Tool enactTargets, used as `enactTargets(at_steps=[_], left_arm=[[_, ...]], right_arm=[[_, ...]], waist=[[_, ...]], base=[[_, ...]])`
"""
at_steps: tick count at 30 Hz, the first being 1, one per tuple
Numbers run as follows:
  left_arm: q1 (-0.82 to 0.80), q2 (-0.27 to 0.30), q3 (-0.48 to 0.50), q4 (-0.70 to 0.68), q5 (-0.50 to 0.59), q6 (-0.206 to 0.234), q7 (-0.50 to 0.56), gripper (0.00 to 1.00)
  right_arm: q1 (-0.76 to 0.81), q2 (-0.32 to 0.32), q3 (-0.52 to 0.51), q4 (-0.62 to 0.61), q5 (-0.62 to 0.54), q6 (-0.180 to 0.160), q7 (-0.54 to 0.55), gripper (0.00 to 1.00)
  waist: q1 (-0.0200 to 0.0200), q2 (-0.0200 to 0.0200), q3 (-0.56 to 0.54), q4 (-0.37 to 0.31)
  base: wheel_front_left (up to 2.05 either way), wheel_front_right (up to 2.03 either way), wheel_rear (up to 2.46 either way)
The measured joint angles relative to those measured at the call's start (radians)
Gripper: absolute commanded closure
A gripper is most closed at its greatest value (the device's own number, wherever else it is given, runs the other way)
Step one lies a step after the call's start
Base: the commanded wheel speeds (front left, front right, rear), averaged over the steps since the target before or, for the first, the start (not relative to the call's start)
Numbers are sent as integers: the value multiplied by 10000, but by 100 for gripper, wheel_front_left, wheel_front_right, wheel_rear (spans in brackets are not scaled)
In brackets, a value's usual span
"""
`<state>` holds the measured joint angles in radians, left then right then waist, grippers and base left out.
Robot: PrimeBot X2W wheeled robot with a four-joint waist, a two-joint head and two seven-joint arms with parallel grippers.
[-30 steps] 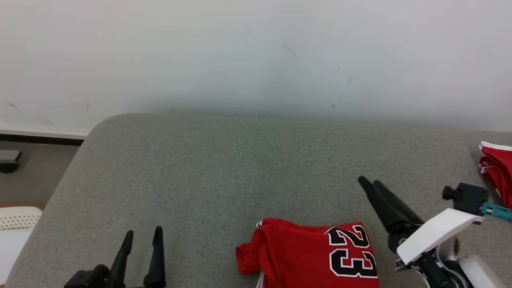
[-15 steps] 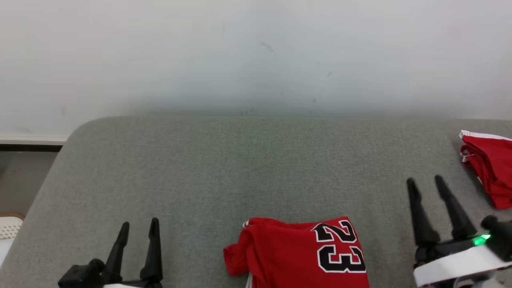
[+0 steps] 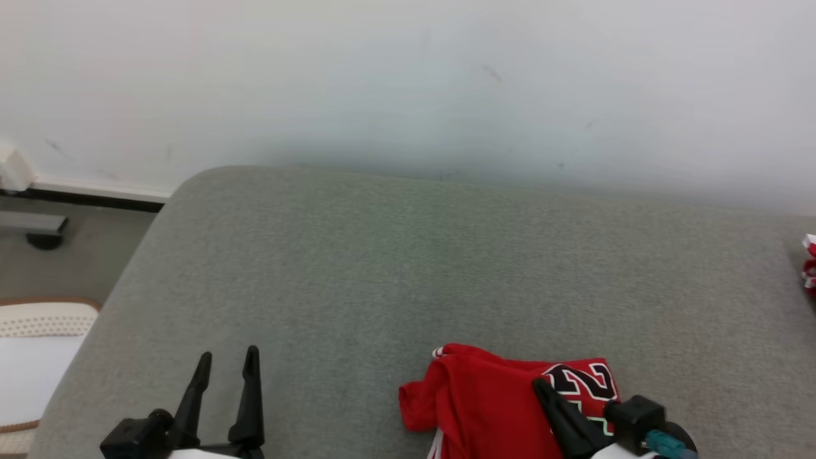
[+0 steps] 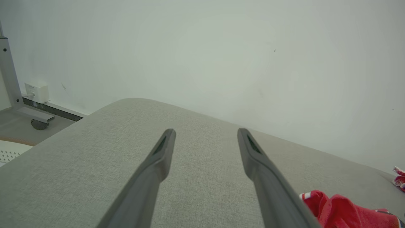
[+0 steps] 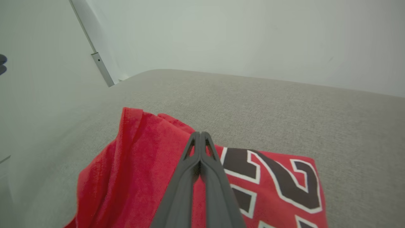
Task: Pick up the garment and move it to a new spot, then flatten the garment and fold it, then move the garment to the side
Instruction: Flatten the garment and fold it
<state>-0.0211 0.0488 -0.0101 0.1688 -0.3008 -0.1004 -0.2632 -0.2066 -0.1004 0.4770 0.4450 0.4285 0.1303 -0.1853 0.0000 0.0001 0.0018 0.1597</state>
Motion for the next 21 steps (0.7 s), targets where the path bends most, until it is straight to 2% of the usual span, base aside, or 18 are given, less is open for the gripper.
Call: enactTargets(at_steps=[5, 10, 17, 21], left_arm=[[-10, 2, 2, 81, 0, 13, 2, 0], [-12, 2, -8, 171, 0, 10, 2, 0], [-131, 0, -38, 236, 0, 10, 2, 0], [-137, 2, 0, 209, 0, 13, 2, 0]], right_arm=[[-546, 311, 874, 1461, 104, 0, 188, 100], [-974, 460, 2222, 2217, 825, 2, 326, 100], [-1647, 506, 4840, 1900, 2301, 2, 174, 100], [-2061, 527, 5331, 1839, 2991, 2, -316, 100]], waist=[[0, -1, 20, 502], [0, 0, 2, 798], [0, 0, 47, 855], [0, 0, 77, 782]], base=[[0, 0, 0], [0, 0, 0], [0, 0, 0], [0, 0, 0]])
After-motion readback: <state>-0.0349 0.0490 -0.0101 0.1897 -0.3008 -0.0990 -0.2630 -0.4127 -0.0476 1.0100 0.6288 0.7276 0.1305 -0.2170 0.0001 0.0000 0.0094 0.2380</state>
